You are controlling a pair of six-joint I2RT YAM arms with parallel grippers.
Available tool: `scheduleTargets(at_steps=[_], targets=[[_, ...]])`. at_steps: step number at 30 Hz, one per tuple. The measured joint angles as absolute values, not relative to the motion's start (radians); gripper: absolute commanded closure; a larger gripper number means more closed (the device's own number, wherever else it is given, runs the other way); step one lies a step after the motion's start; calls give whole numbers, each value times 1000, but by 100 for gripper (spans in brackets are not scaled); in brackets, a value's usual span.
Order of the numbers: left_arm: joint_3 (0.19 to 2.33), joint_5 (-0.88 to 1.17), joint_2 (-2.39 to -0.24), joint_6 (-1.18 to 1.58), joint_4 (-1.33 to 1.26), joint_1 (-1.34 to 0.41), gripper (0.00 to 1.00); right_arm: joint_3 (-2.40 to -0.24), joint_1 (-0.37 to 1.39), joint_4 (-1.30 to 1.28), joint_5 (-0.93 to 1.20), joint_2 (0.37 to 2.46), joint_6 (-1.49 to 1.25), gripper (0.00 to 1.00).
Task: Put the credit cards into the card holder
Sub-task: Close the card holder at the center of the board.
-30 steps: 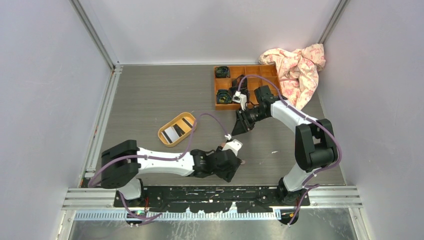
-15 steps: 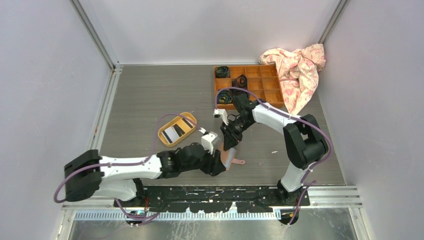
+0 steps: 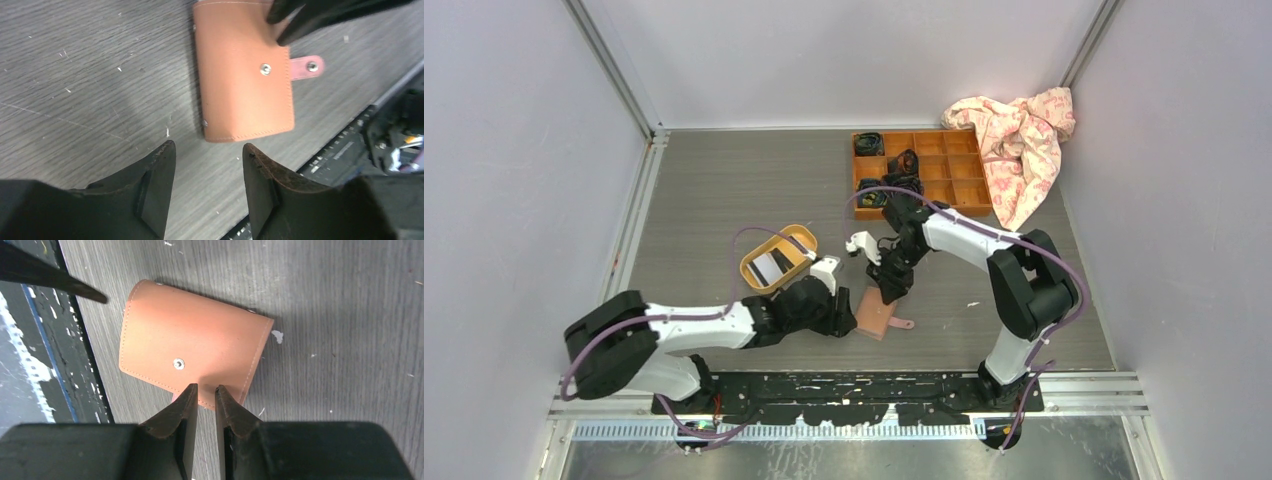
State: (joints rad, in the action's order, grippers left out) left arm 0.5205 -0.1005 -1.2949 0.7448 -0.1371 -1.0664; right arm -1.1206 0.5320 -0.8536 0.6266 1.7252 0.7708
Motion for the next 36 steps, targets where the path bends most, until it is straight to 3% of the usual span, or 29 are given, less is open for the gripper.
scheduleTargets(at_steps=[6, 11, 16, 19, 21, 24, 26, 30, 36], targets=[[582, -109, -1459, 756, -150, -1060, 50, -1079, 560, -844, 585, 1718, 855, 73], [584, -96, -1497, 799, -204, -1060, 63, -1062, 548, -834, 576, 1696, 881, 73], [584, -93, -1526, 888, -243, -1071, 68, -1062, 543, -832, 583, 1685, 880, 71], [588, -125, -1551, 950, -274, -1097, 79, -1063, 519, -836, 612, 1664, 852, 69], [598, -158, -1579, 997, -300, -1116, 86, -1075, 478, -845, 646, 1647, 807, 64], [616, -204, -1629, 1077, -360, -1144, 87, -1089, 393, -836, 686, 1610, 718, 49], [620, -239, -1657, 1131, -399, -1162, 89, -1089, 339, -826, 701, 1572, 650, 46], [633, -355, -1715, 1264, -467, -1216, 91, -1090, 292, -810, 674, 1546, 545, 43], [706, -531, -1814, 1441, -494, -1291, 92, -1148, 279, -836, 567, 1666, 437, 42]])
